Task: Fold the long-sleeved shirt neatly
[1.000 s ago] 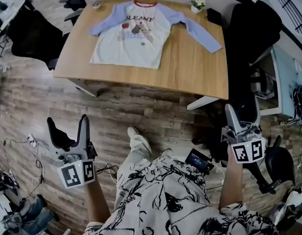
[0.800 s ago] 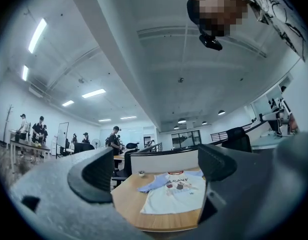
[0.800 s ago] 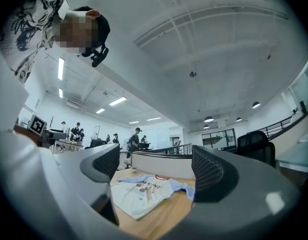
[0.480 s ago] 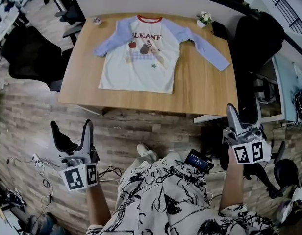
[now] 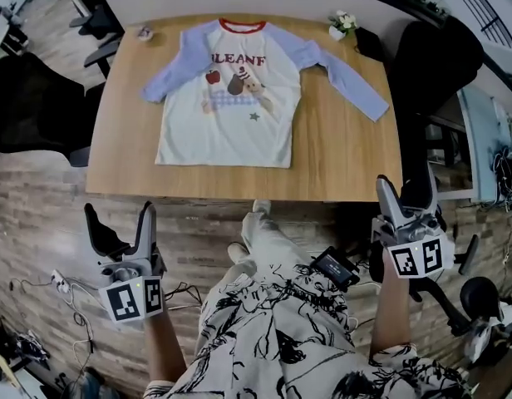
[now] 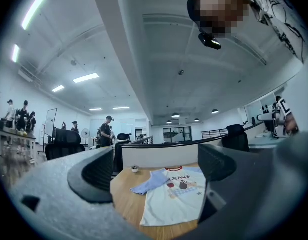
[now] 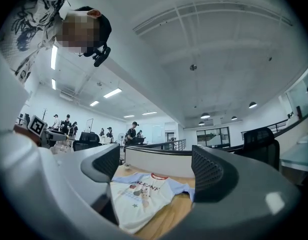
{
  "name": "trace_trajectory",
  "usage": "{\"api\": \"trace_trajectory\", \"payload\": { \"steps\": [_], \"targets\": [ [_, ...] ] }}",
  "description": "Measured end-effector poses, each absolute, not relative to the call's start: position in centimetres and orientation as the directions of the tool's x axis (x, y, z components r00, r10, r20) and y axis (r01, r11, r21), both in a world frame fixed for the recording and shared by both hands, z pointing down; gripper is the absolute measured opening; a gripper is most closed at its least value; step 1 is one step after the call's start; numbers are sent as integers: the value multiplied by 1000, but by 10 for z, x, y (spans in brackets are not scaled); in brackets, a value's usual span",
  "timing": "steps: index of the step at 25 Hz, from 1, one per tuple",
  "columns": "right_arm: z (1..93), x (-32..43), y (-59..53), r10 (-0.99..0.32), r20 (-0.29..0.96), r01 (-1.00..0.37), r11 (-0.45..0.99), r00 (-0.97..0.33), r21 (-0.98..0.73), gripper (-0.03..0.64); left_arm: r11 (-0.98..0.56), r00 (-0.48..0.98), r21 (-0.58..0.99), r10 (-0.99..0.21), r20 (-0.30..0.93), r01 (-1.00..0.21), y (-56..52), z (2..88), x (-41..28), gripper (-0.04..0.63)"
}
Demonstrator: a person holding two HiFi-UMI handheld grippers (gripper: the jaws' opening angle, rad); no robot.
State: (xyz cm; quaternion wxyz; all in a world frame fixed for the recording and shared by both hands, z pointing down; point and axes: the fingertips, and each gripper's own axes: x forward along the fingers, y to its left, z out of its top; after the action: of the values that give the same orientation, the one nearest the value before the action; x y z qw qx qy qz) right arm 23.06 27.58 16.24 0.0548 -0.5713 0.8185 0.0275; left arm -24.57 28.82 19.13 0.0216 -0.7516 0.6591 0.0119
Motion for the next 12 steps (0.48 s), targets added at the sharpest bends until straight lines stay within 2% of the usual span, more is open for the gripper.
{"api": "trace_trajectory", "payload": {
  "steps": [12],
  "targets": [
    [159,238,121,-910,-129,-918,398,-395,1,442,-82,84,-60,-996,-23,-995,168,182,-243,512]
  ]
}}
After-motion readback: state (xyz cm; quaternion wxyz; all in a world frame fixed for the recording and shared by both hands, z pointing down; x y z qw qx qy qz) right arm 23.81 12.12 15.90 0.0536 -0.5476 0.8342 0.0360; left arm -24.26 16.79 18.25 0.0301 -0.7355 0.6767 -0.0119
